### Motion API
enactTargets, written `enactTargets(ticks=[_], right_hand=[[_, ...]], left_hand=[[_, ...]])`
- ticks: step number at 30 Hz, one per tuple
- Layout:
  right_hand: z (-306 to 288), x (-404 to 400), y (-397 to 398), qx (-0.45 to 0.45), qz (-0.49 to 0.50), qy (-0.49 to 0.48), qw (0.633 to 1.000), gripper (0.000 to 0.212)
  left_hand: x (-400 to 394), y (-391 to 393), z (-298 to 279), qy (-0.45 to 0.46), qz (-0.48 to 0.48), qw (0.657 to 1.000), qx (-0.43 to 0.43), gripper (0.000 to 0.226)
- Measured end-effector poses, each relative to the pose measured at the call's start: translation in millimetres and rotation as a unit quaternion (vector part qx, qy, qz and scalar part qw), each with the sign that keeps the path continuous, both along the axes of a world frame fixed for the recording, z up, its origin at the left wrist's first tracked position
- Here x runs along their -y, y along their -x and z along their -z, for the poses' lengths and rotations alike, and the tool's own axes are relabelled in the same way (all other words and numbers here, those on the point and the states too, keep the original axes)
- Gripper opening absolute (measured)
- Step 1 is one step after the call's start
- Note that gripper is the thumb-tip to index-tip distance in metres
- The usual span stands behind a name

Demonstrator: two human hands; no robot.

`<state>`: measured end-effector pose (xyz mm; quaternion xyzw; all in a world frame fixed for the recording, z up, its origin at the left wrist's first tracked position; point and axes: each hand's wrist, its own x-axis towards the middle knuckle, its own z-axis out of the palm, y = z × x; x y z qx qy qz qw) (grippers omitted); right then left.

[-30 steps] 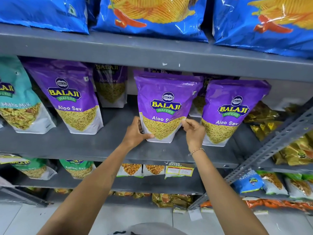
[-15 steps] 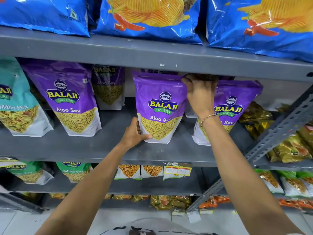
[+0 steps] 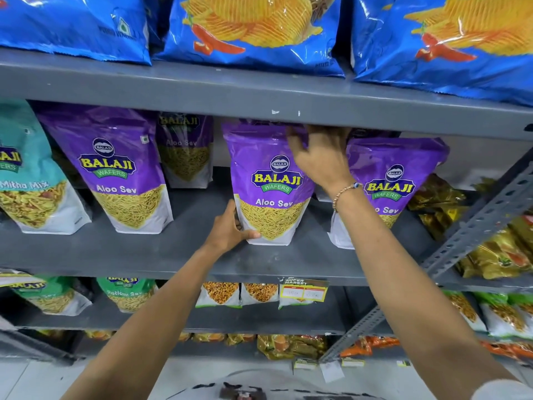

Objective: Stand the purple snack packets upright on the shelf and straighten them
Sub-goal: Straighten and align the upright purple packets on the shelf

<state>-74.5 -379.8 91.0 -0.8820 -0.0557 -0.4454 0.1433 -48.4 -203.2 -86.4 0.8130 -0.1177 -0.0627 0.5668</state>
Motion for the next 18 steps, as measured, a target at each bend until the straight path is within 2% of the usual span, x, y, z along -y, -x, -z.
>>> enactTargets(ticks=[3,7,12,13,16,18], right_hand=[[-3.4,-21.9,-7.3,-0.006,-0.035,0.052,0.998,0.023],[-7.3,-37.2,-15.4,-0.018,-0.040,-0.009,0.999,0.022],[-4.0,-33.9,-18.0,-0.036,-0.033,0.008,0.999,0.020],[-4.1,-32.4,-19.0,-0.030,-0.037,0.019,0.999,0.018],[2.1,-33.5,-14.4,0.078,-0.025,0.054,0.995,0.015],[14.0,-43.9,0.0,0.094,-0.084,0.037,0.991,0.021]], left_hand=[[0.4,0.7,-1.1,-0.003,0.004,1.000,0.004,0.083],[0.0,2.5,0.1,0.001,0.000,1.000,0.005,0.081],[0.0,3.5,1.3,0.000,0.002,1.000,0.000,0.078],[-0.2,2.9,1.4,0.002,0.003,1.000,-0.008,0.078],[-2.7,4.5,3.1,0.003,0.021,0.999,-0.025,0.077],[-6.5,11.2,2.5,0.023,0.005,1.000,-0.020,0.080]])
